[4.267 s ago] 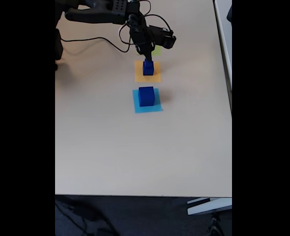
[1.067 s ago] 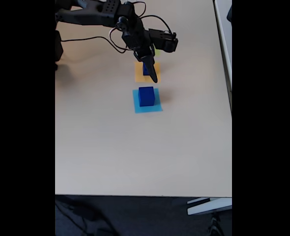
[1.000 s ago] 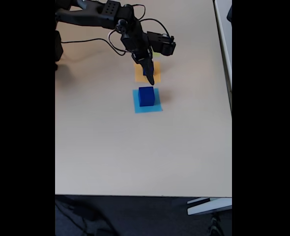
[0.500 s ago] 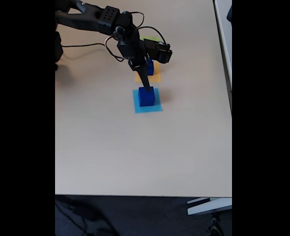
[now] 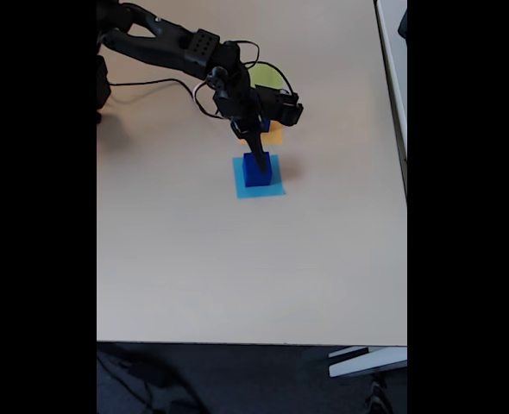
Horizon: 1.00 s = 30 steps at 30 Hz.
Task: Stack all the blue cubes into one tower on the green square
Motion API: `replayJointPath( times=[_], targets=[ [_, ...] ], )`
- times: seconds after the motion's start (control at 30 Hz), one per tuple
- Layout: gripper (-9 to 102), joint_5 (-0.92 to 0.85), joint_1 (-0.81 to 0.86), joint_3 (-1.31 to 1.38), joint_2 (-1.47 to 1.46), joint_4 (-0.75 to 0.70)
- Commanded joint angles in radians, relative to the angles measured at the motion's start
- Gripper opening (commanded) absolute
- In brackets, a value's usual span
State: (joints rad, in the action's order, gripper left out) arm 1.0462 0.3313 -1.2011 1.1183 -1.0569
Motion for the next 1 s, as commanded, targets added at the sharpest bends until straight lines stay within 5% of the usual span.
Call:
replayJointPath(
  times=[0.0, 0.97],
  targets=[
    [49, -0.011, -0.005, 0.057, -0.003, 0.021],
    [45, -0.1, 0.077, 0.054, -0.081, 0.092]
  ],
)
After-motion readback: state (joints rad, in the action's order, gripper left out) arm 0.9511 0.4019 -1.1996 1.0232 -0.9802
